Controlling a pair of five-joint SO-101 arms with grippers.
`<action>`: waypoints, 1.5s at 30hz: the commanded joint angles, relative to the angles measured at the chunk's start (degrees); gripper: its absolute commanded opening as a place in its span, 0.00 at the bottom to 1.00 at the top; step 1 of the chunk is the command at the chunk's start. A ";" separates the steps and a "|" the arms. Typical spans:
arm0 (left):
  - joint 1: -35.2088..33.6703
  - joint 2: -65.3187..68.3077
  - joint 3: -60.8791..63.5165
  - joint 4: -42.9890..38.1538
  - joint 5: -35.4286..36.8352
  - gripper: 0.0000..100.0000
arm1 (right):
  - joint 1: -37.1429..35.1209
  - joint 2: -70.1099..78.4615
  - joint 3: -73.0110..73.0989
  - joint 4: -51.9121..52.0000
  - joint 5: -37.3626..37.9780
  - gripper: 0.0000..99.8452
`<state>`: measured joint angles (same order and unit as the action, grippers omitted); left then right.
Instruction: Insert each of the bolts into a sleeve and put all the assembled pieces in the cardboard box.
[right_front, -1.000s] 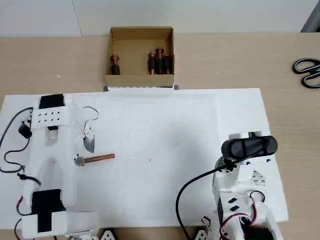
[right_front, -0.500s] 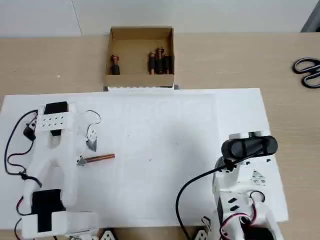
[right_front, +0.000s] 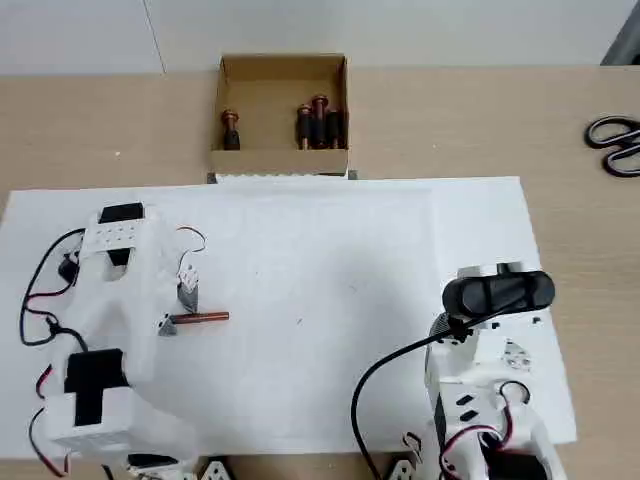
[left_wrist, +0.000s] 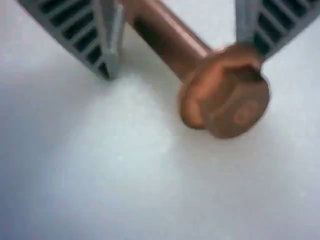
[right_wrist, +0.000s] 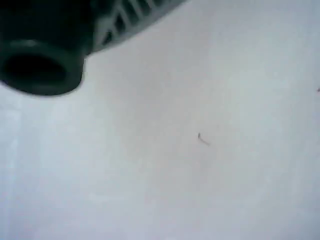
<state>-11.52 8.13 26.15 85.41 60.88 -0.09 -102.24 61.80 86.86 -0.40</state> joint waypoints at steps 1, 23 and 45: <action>-0.44 4.66 1.10 -0.53 -0.09 0.14 | 0.66 -0.31 -0.35 -1.45 -0.79 0.00; -0.35 4.66 -11.30 1.41 -4.84 0.01 | 0.57 -0.31 -0.35 -1.54 -0.79 0.00; 3.43 -6.77 -43.38 15.03 -16.09 0.01 | -11.65 -0.31 -3.96 -6.46 -0.97 0.00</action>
<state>-9.23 7.60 -17.54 99.47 45.23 -6.24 -102.33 60.66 81.05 -0.75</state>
